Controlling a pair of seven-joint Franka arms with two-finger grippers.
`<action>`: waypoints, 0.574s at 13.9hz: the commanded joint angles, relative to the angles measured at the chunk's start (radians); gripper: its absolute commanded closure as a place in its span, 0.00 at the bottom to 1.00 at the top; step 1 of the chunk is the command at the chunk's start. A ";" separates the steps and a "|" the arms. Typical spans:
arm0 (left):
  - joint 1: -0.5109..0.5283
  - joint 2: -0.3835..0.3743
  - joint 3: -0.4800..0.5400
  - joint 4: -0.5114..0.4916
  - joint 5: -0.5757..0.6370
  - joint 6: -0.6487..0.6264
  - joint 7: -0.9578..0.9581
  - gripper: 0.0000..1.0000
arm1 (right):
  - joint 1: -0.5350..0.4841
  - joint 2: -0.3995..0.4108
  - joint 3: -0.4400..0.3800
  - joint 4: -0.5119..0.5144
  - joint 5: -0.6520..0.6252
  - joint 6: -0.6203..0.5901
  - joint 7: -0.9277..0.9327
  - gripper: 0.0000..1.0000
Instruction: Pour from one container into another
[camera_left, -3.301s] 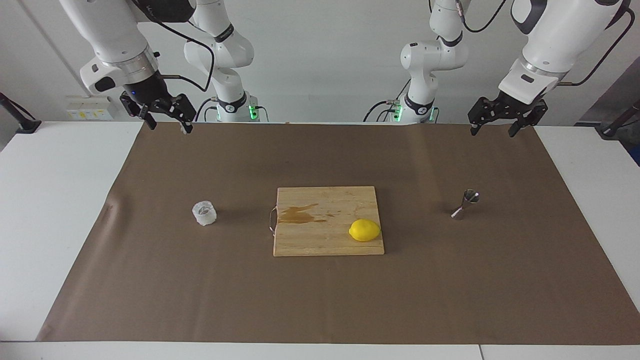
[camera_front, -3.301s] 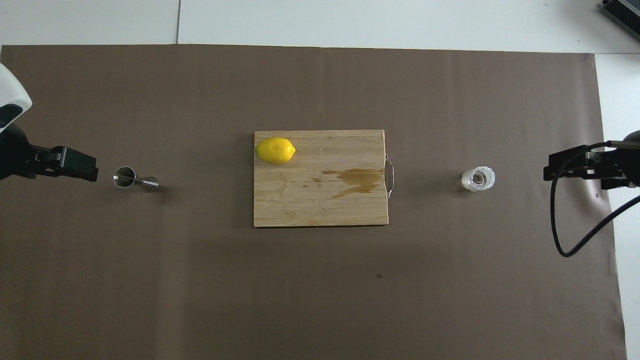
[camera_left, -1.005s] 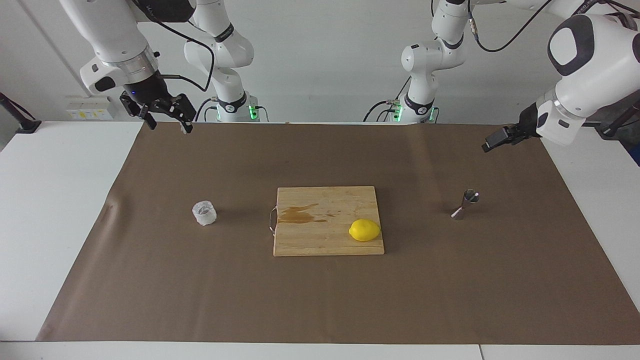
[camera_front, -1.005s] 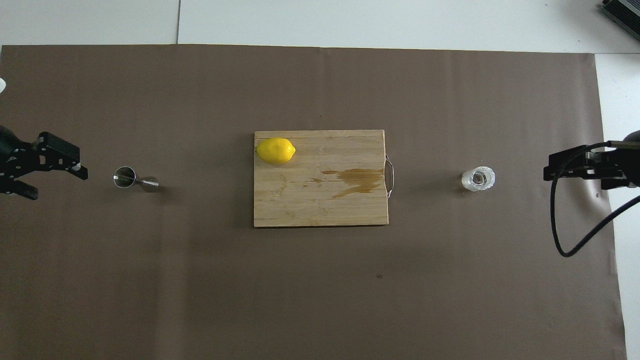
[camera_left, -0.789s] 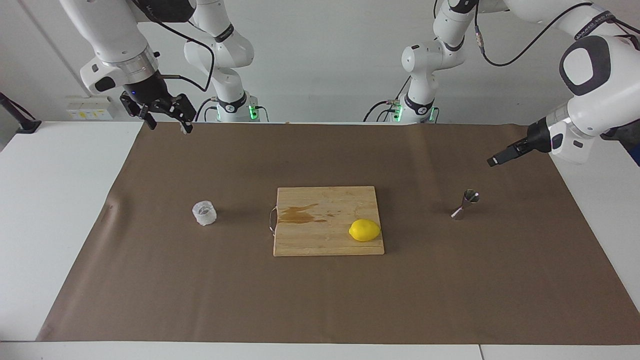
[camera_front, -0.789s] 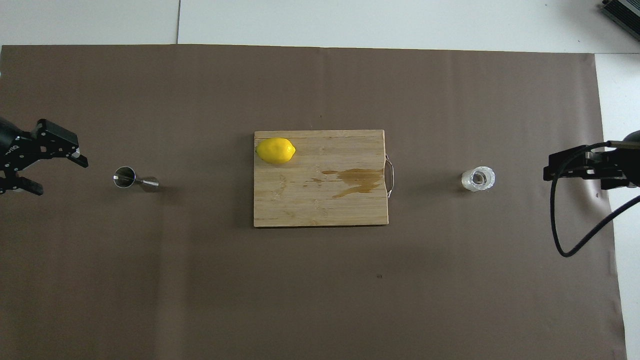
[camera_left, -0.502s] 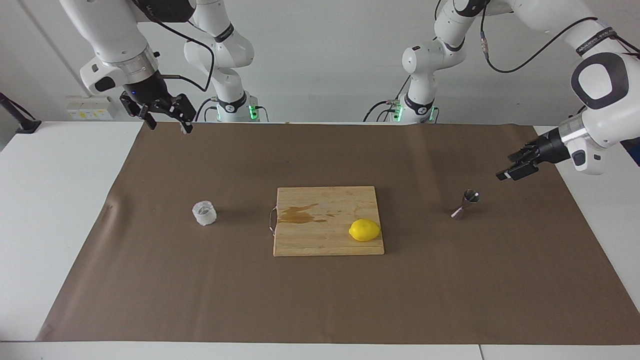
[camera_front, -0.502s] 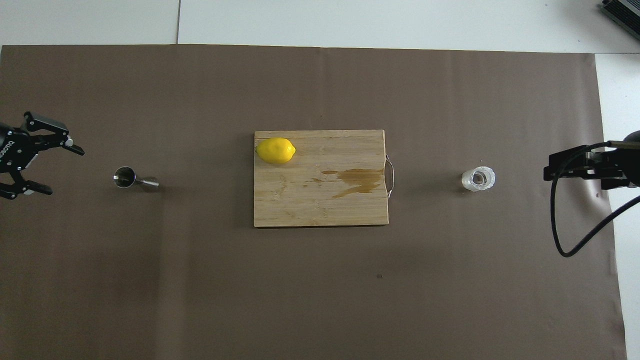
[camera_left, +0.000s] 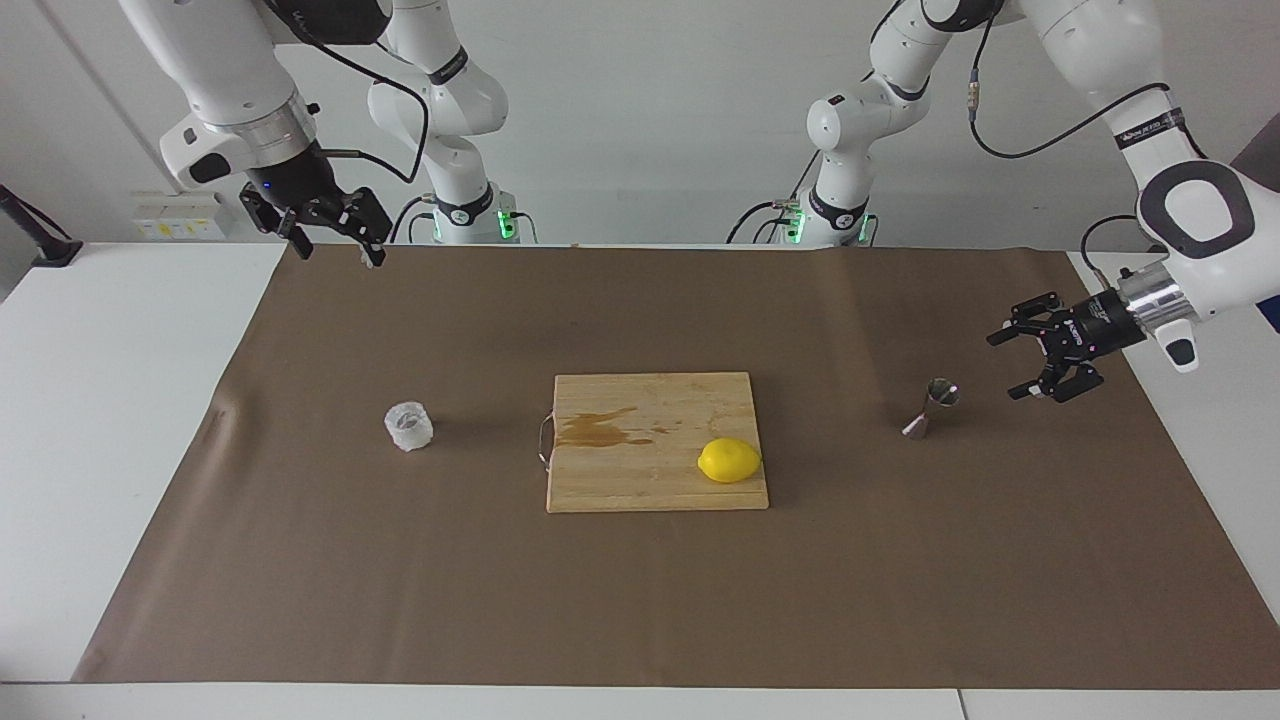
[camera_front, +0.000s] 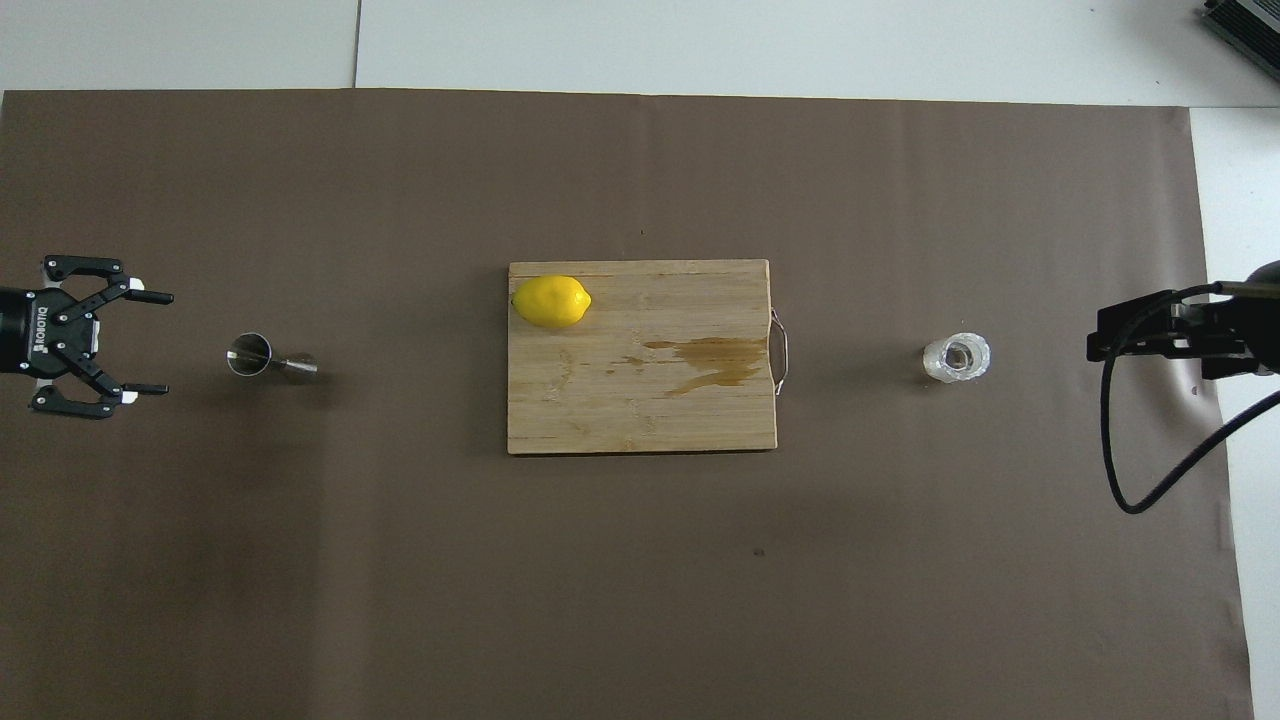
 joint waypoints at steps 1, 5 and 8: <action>0.049 -0.142 -0.008 -0.251 -0.159 0.124 -0.060 0.00 | -0.011 -0.015 0.004 -0.011 0.023 -0.009 -0.021 0.00; 0.049 -0.219 -0.008 -0.435 -0.339 0.235 -0.089 0.00 | -0.011 -0.015 0.004 -0.011 0.023 -0.009 -0.021 0.00; 0.043 -0.256 -0.008 -0.519 -0.402 0.275 -0.048 0.00 | -0.011 -0.015 0.004 -0.011 0.023 -0.009 -0.021 0.00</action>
